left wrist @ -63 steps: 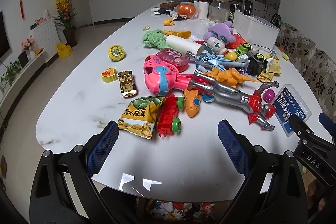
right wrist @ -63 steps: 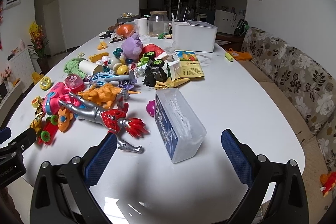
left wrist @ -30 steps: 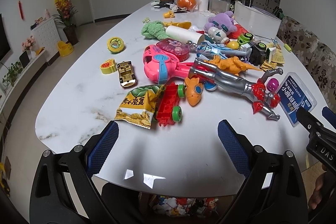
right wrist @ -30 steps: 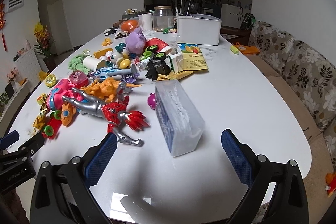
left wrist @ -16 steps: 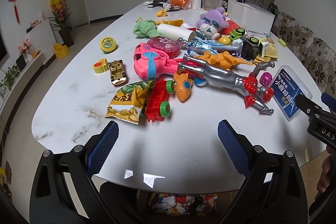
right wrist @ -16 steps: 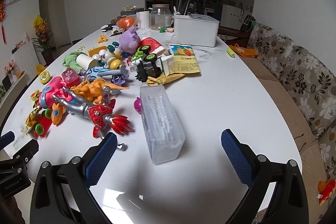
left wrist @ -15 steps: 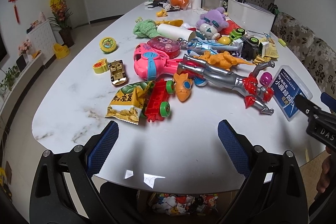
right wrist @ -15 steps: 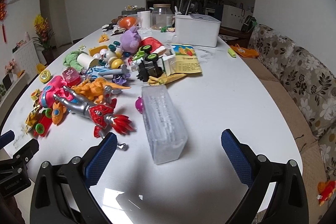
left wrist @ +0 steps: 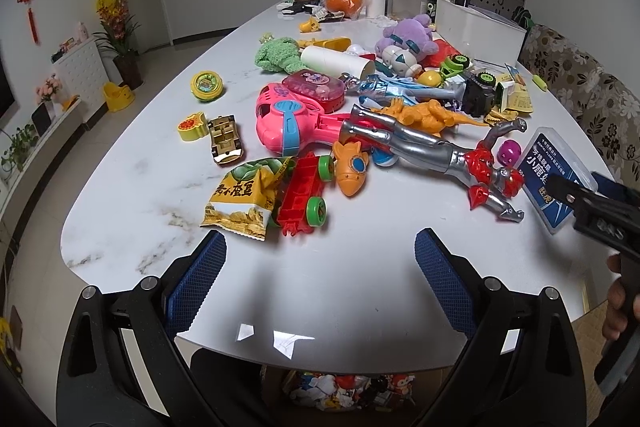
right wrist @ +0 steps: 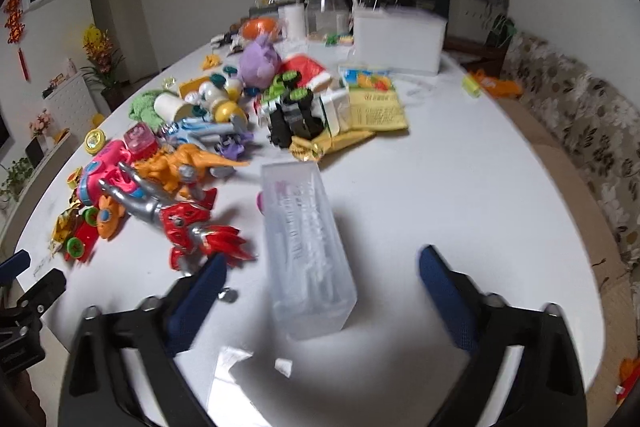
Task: Collect trash
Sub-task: 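Grasp the clear plastic box with the right tool while the left tool grasps the yellow snack bag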
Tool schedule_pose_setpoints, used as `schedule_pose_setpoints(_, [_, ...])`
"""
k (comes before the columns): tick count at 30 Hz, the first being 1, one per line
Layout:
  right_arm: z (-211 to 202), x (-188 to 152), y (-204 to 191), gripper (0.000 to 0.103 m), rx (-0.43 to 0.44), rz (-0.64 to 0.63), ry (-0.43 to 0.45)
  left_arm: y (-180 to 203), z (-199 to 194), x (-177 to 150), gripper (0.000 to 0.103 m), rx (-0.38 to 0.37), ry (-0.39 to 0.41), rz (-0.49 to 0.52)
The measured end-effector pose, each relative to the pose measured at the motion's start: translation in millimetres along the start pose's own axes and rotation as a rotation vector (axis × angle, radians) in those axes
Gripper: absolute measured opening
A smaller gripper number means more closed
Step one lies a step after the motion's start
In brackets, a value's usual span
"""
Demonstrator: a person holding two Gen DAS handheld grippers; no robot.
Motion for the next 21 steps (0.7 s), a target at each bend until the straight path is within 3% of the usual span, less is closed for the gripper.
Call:
schedule_pose_setpoints(3, [27, -1, 4, 0.046, 0.070, 0.026, -0.089, -1, 0, 0, 0.093, -0.002, 0.000, -0.002])
schedule_pose_setpoints(4, [30, 1, 3, 0.032, 0.090, 0.019, -0.072, -2, 0, 0, 0.093, -0.002, 0.001, 0.000])
schedule_pose_setpoints(6, [30, 1, 2, 0.032, 0.084, -0.006, -0.074, -4, -2, -1, 0.093, -0.009, 0.010, 0.002])
schedule_pose_setpoints(9, [16, -5, 2, 0.031, 0.144, 0.017, -0.041, -14, -7, -4, 0.093, -0.037, 0.038, 0.001])
schedule_pose_setpoints(14, [-31, -16, 10, 0.031, 0.142, 0.000, 0.029, -31, -14, -15, 0.093, -0.092, 0.072, -0.001])
schedule_pose_setpoints(21, [-52, -34, 11, 0.032, 0.160, 0.003, 0.034, -30, 15, -8, 0.093, -0.053, 0.047, 0.044])
Point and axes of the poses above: each gripper's, at about its wrist camera, not at the fingertips, and z roughly the way its jaws point, y to its right, x to its top, the point moved 5 cm from there along z, roughly the way its jaws point, and after that the axes turned 3 degrees about y, right-handed, at the moved point
